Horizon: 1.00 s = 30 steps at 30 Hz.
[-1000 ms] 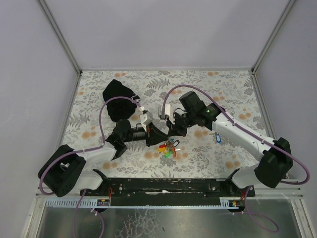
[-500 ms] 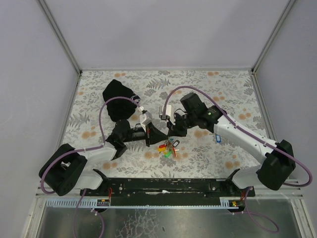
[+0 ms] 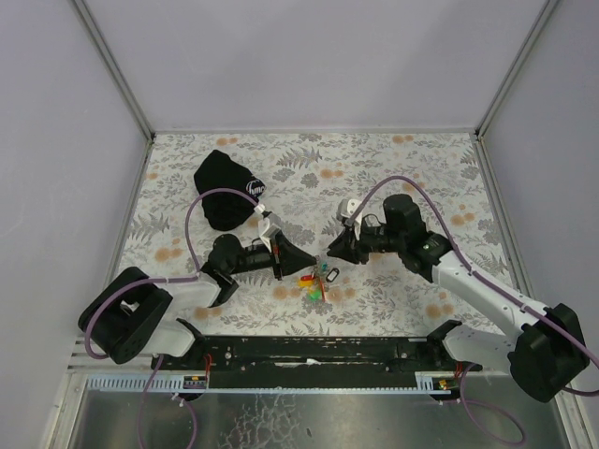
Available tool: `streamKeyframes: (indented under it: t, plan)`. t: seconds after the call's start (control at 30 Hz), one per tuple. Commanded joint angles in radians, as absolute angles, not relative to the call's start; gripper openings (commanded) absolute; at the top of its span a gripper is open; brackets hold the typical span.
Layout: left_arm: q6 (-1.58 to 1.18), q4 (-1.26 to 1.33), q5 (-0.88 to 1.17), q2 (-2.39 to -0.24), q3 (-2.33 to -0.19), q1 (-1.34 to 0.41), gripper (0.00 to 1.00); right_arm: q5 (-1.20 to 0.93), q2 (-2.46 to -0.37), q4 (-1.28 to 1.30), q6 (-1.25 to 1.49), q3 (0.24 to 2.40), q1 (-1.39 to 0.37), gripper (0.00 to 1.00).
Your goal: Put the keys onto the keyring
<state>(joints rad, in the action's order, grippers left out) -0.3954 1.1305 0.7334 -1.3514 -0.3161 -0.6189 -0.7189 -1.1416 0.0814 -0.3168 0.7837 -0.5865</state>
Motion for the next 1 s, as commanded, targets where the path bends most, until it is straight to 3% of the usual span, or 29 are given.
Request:
streamKeyframes:
  t: [0.0,0.2,0.37,0.8,0.97]
  plan:
    - [-0.435,1.302,0.721,-1.372,-0.311,-0.617,0.0,-0.843,-1.101,-0.249,-0.193,0.695,-0.584,0.29]
    - [-0.446,1.325,0.722,-1.378,-0.31,-0.617,0.0,-0.893,-1.111,-0.381,-0.153,0.629,-0.583,0.35]
    - [-0.45,1.333,0.73,-1.378,-0.311,-0.619,0.0,-0.926,-1.134,-0.424,-0.138,0.61,-0.583,0.35]
    - [-0.469,1.365,0.74,-1.381,-0.308,-0.621,0.0,-0.979,-1.202,-0.397,-0.158,0.638,-0.583,0.19]
    - [-0.47,1.364,0.749,-1.383,-0.31,-0.621,0.0,-1.004,-1.218,-0.374,-0.172,0.66,-0.583,0.01]
